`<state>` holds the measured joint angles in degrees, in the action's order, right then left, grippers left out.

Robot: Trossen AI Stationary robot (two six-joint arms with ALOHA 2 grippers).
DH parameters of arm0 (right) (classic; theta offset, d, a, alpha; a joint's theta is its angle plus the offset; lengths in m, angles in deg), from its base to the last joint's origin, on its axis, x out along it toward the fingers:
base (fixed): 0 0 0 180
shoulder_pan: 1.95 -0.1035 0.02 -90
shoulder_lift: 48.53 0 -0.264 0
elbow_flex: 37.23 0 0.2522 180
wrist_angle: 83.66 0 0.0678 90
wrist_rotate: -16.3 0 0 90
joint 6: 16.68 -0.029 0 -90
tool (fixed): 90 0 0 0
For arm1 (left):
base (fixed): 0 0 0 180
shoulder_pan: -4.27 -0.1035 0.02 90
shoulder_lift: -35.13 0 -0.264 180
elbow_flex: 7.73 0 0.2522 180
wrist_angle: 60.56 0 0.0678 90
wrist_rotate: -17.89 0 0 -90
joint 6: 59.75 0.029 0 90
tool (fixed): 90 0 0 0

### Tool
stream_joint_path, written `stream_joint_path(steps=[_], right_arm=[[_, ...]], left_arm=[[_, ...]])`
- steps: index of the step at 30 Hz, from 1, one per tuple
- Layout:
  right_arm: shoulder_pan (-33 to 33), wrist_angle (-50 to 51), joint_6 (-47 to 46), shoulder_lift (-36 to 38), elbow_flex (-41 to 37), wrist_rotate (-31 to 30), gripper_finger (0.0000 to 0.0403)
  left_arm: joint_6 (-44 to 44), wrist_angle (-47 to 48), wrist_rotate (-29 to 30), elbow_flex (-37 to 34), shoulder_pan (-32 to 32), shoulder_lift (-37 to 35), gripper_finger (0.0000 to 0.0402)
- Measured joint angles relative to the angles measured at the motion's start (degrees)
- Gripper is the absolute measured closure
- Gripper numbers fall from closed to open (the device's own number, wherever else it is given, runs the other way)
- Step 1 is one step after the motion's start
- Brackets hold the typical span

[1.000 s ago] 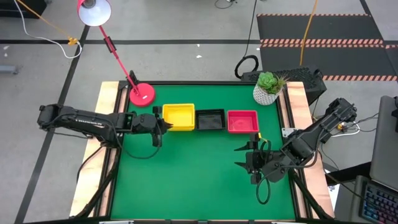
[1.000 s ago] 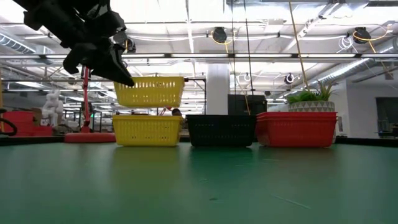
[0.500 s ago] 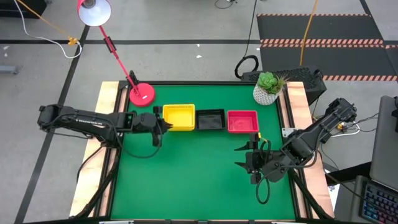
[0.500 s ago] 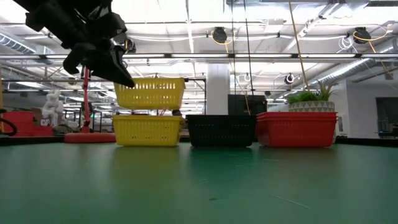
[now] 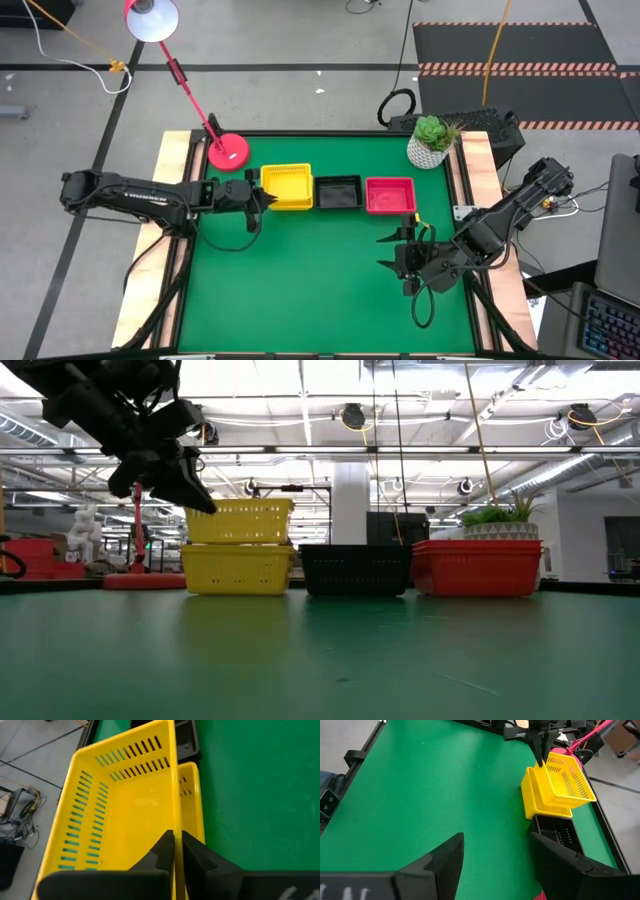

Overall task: Stack baskets by color
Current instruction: Stack the bottom yellow bin on top of the top yellow bin

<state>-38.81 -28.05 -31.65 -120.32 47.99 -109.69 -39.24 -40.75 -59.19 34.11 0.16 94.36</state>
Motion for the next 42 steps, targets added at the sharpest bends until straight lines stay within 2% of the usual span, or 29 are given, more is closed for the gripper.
stream_joint_path(steps=[5,12,20,28,35,42], right_arm=[[0.00,-0.02,0.67,0.00,0.00,0.00,0.0188],[0.00,-0.26,0.51,0.00,0.00,0.00,0.0188],[0.00,-0.46,0.67,-0.02,0.00,0.00,0.0188],[0.00,-0.46,0.69,-0.02,0.00,0.00,0.0188],[0.00,-0.46,0.69,-0.02,0.00,0.01,0.0188],[0.00,-0.46,0.69,-0.02,0.00,0.02,0.0188]], left_arm=[[-0.04,-0.28,-0.04,0.00,0.01,-0.01,0.0370],[0.07,-0.52,-1.22,0.00,0.01,0.69,0.0393],[0.11,-2.50,-1.30,0.00,0.01,3.20,0.0371],[0.65,-3.03,-1.06,0.00,-0.93,5.35,0.0393],[0.12,-2.85,-0.95,0.00,-1.28,5.35,0.0357],[0.01,-0.13,-0.93,0.00,-1.30,5.32,0.0369]])
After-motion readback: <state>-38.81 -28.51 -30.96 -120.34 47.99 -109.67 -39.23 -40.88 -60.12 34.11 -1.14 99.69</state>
